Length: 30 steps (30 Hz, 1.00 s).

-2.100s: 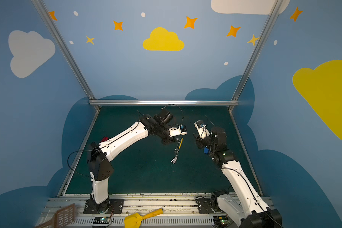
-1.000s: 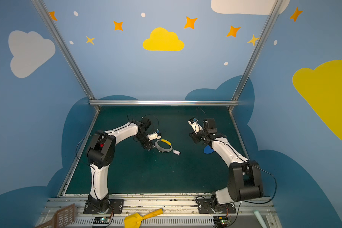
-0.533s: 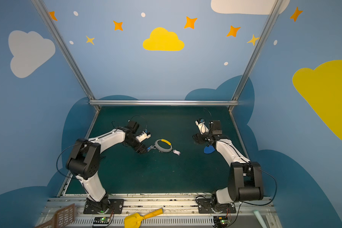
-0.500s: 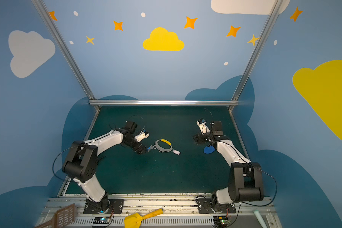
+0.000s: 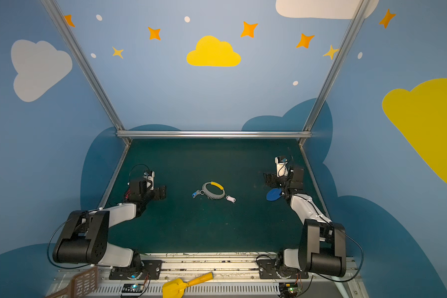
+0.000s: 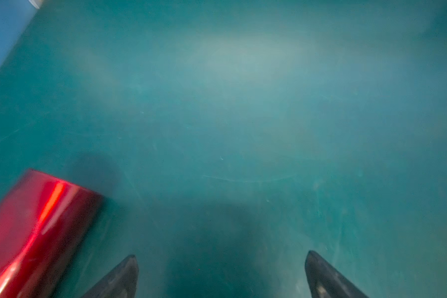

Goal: Attach keys to a key ring
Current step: Reset both arms

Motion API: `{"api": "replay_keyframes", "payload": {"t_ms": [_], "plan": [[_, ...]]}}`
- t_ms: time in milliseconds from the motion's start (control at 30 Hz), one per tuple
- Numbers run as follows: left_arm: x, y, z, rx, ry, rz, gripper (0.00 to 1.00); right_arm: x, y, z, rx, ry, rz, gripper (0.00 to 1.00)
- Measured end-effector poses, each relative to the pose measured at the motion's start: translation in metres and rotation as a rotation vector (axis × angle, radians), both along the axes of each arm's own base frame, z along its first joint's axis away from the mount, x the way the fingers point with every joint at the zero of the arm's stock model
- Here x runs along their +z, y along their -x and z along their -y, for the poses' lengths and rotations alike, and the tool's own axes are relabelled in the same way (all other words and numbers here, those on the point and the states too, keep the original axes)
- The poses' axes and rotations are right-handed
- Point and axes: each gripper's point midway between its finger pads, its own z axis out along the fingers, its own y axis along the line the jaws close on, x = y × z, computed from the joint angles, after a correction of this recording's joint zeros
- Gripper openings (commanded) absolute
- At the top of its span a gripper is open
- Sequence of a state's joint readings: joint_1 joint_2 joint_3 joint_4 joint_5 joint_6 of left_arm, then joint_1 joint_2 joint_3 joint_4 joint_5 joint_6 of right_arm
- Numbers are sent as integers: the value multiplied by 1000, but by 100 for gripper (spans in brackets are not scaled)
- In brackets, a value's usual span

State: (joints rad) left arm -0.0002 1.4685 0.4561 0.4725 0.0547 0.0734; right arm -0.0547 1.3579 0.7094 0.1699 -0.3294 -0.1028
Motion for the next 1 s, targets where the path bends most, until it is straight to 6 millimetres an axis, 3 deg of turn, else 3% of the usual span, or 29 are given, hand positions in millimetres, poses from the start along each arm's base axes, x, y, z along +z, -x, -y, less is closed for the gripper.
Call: {"api": "replay_keyframes", "payload": {"t_ms": [133, 233, 367, 467, 533, 1000], "plan": [[1, -3, -3, 28, 25, 83, 100, 2, 1, -19, 35, 0, 15, 89], [5, -5, -5, 45, 33, 107, 100, -5, 10, -15, -11, -4, 1, 89], [16, -13, -10, 78, 35, 146, 100, -39, 28, -6, -59, 1, -15, 92], [21, -16, -14, 99, 34, 162, 100, -70, 38, -12, -34, 15, -55, 92], [21, -16, -15, 108, 33, 164, 100, -80, 42, -15, -25, 23, -58, 92], [20, -16, -17, 120, 38, 161, 100, -63, 33, -18, -20, 26, 43, 92]]}}
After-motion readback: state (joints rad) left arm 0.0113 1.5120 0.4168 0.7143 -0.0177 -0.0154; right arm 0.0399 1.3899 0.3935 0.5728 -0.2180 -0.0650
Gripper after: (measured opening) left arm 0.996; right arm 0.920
